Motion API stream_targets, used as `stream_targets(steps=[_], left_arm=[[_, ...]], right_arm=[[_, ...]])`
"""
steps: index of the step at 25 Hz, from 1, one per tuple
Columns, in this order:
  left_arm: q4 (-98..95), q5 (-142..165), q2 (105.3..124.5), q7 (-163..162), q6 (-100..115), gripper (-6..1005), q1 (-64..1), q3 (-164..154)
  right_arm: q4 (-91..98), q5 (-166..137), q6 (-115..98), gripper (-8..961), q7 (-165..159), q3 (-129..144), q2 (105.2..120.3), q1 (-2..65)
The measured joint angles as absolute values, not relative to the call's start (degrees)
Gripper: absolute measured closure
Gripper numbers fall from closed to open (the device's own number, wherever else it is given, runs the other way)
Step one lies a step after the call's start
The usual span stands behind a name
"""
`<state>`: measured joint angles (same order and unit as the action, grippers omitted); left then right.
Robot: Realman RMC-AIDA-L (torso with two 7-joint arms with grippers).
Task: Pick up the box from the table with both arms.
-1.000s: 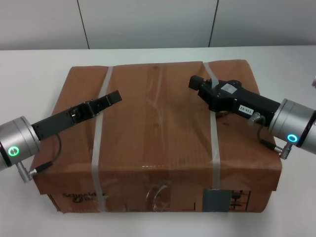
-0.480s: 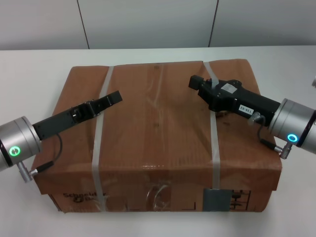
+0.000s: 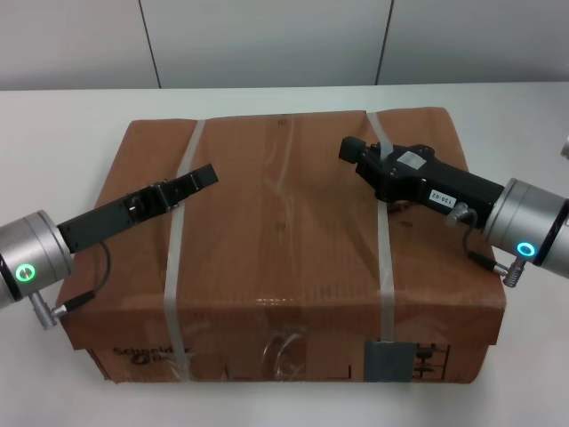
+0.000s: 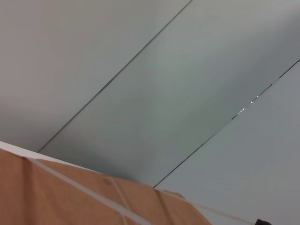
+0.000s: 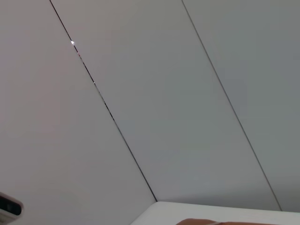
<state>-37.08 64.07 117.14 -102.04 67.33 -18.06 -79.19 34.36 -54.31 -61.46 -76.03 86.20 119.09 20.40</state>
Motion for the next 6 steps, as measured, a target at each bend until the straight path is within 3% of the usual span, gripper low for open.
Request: stream_targets(steps=[6], left_arm=[[-37.08,64.07,117.09,-102.04,67.32,905,-17.95,-79.19]], right_arm=[[34.36,-54.32,-61.50,930,-76.02,86.17,119.09,20.32]])
